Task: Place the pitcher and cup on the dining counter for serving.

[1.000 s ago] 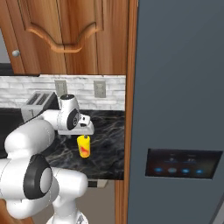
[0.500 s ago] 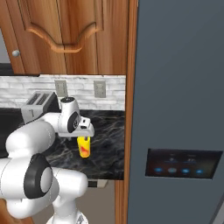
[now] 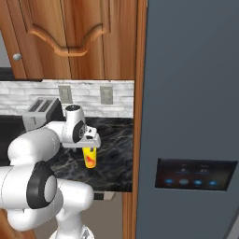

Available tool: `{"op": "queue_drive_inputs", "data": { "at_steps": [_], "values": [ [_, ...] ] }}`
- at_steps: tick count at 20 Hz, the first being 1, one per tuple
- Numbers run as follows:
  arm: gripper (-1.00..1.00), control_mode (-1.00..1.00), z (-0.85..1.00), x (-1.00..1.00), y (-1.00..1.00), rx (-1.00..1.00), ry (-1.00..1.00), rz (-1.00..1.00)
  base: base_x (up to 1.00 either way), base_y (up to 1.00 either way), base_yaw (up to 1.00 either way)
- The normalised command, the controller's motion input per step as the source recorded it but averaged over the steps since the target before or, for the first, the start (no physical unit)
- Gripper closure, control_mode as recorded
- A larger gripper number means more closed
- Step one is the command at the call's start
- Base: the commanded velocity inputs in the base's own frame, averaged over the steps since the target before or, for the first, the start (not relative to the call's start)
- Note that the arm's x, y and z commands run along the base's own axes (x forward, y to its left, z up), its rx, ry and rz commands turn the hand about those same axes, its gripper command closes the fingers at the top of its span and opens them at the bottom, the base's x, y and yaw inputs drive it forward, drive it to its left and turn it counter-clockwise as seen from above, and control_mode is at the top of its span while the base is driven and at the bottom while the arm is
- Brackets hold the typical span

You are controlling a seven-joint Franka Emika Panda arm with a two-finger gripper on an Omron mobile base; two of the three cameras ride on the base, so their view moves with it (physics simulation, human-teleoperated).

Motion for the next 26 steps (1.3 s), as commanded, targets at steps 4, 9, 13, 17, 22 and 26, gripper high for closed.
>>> {"op": "queue_drive_inputs", "data": {
  "at_steps": [4, 9, 13, 17, 22, 26],
  "values": [
    [-1.0, -1.0, -0.1, 0.0, 0.0, 0.0, 0.06, 0.0, 0.0, 0.0, 0.0],
    [1.0, -1.0, -0.1, 0.0, 0.0, 0.0, 0.06, 0.0, 0.0, 0.0, 0.0],
    [1.0, -1.0, -0.15, 0.0, 0.0, 0.0, 0.06, 0.0, 0.0, 0.0, 0.0],
    [1.0, -1.0, 0.0, 0.0, 0.0, 0.0, 0.0, 0.0, 0.0, 0.0, 0.0],
    [1.0, -1.0, 0.0, 0.0, 0.0, 0.0, 0.0, 0.0, 0.0, 0.0, 0.0],
    [1.0, -1.0, 0.0, 0.0, 0.0, 0.0, 0.0, 0.0, 0.0, 0.0, 0.0]
  ]
}}
